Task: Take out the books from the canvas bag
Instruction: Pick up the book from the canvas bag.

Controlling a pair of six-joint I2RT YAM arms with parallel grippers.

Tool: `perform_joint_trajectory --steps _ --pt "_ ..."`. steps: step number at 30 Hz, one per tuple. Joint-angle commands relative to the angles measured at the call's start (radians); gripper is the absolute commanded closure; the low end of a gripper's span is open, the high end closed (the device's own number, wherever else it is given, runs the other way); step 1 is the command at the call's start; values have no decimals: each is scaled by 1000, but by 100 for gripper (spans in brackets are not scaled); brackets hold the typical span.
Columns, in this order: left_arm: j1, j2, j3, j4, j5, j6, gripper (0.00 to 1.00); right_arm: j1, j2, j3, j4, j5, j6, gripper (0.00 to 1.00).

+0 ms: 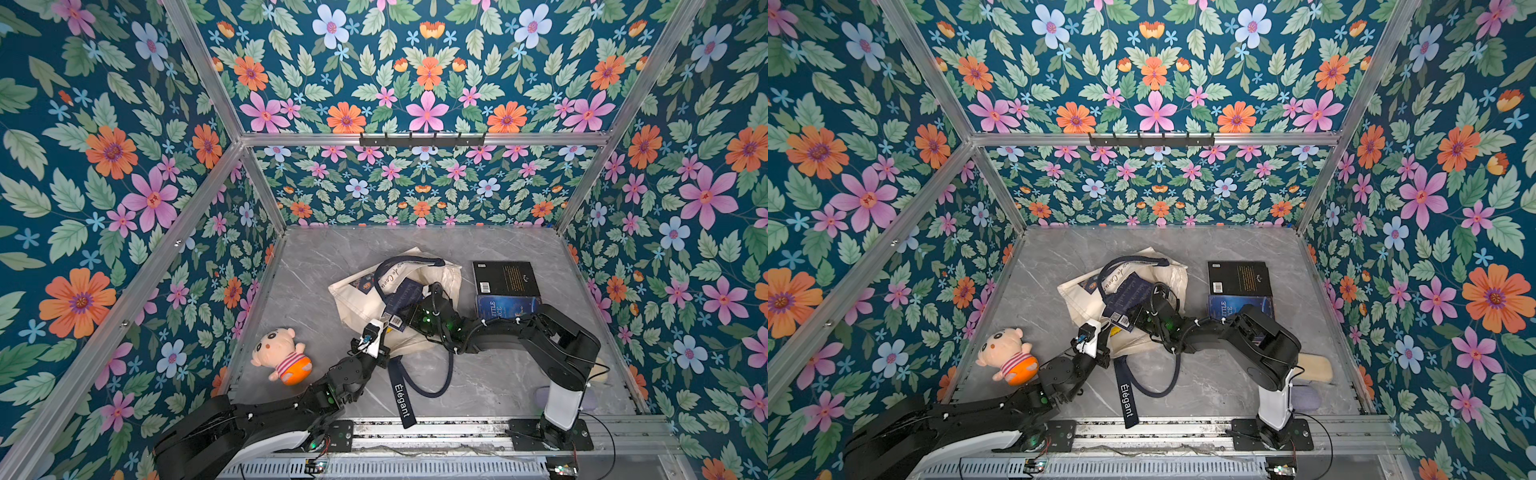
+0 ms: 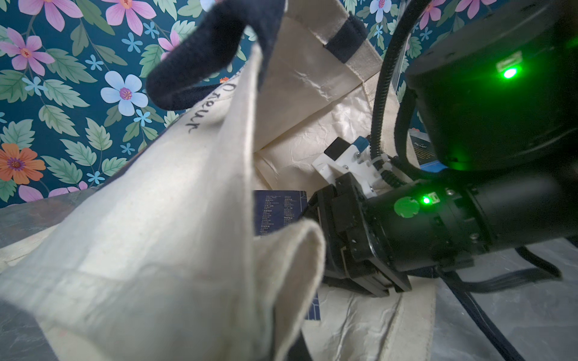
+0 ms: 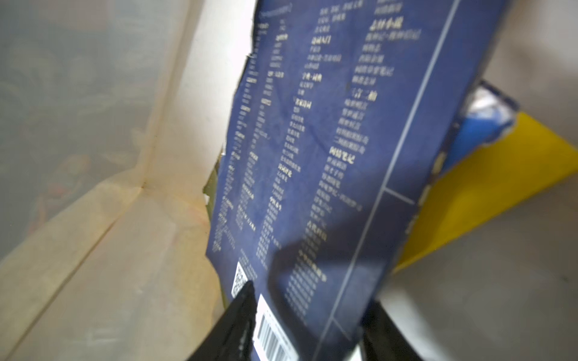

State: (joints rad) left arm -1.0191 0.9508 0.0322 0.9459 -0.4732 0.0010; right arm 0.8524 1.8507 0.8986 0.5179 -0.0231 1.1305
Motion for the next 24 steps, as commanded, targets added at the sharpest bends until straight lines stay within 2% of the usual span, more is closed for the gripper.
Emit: perform_joint_trajectory --steps 1,3,9,24 --pt "1 -3 2 53 13 -1 100 0 -23 6 30 -7 -10 58" --pt "1 -1 3 53 13 -1 100 0 -36 5 29 -6 -14 61" --pt "1 5 4 54 18 -1 100 0 -42 38 7 8 -25 63" --pt "1 12 3 63 27 -1 100 -6 111 211 39 41 -50 66"
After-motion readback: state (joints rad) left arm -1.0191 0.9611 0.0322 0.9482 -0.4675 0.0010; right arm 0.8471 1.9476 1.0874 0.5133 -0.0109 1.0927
